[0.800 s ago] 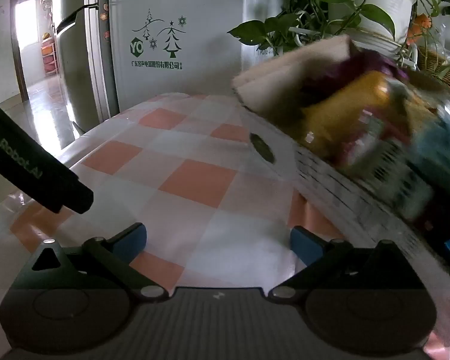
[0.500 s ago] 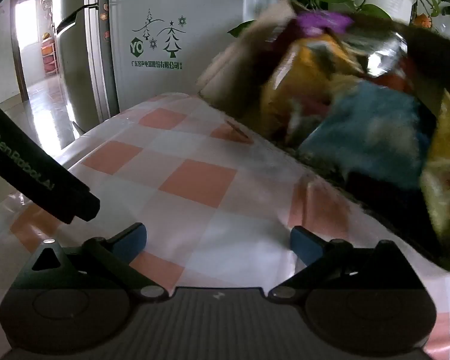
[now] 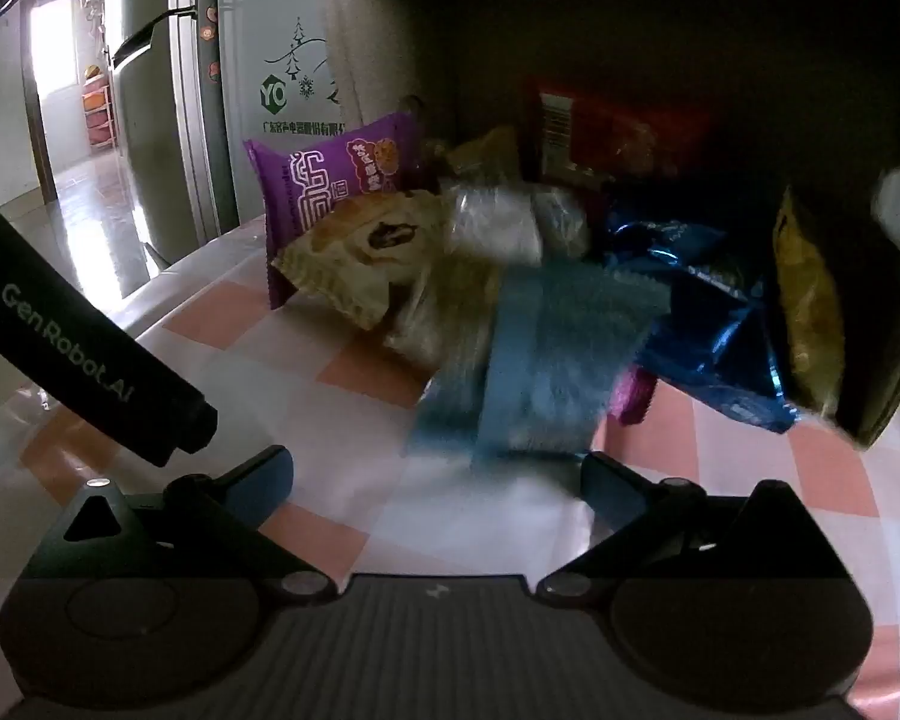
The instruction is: Organize snacks
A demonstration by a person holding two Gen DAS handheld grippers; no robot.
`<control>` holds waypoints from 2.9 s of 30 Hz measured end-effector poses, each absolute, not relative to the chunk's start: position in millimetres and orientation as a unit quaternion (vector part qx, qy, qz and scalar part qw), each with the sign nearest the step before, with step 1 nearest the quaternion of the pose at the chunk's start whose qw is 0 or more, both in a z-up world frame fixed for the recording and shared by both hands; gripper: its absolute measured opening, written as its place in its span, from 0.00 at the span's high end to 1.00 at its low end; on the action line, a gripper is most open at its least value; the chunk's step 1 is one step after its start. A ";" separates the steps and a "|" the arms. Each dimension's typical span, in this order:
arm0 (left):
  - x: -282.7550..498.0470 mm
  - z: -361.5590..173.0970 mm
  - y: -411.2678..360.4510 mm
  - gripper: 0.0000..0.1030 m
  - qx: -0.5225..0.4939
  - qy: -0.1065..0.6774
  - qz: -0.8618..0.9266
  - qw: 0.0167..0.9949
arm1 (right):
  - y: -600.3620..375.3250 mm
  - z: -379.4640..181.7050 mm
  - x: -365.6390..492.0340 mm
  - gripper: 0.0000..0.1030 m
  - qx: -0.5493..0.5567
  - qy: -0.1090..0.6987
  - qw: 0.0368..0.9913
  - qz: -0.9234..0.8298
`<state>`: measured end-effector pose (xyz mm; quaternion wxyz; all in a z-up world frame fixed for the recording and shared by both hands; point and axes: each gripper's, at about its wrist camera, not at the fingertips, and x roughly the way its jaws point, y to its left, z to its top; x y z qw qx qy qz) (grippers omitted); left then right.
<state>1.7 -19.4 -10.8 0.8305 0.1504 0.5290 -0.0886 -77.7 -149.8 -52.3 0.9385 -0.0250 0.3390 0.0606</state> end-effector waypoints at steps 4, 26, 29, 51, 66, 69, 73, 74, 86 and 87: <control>0.2 -9.1 -18.9 0.01 0.149 0.528 -0.089 0.831 | -147.4 -53.4 -78.7 0.00 -0.026 0.339 0.939 0.061; -7.1 10.9 -25.5 0.01 0.140 0.505 -0.094 0.846 | -151.6 -56.6 -81.2 0.00 -0.025 0.338 0.939 0.061; -5.7 15.2 -26.0 0.01 0.136 0.501 -0.096 0.849 | -151.7 -56.2 -80.5 0.00 -0.025 0.338 0.939 0.061; -9.5 35.0 -23.3 0.01 0.123 0.469 -0.103 0.868 | -149.1 -55.2 -77.9 0.00 -0.026 0.338 0.939 0.062; -12.0 38.5 -19.7 0.01 0.117 0.466 -0.108 0.871 | -149.0 -55.5 -77.6 0.00 -0.026 0.338 0.939 0.062; -13.1 38.0 -21.3 0.01 0.123 0.463 -0.108 0.871 | -149.1 -55.4 -77.7 0.00 -0.026 0.338 0.939 0.062; -13.9 37.3 -21.5 0.01 0.126 0.463 -0.111 0.870 | -148.9 -55.4 -77.7 0.00 -0.026 0.338 0.939 0.062; -13.6 37.0 -21.2 0.01 0.127 0.464 -0.111 0.870 | -149.0 -55.4 -77.8 0.00 -0.026 0.339 0.939 0.062; -11.6 34.0 -14.8 0.01 0.126 0.470 -0.105 0.867 | -146.0 -49.3 -84.4 0.00 -0.039 0.371 0.924 0.087; -11.3 33.5 -13.7 0.01 0.126 0.471 -0.102 0.867 | -145.1 -46.8 -85.4 0.00 -0.040 0.383 0.918 0.098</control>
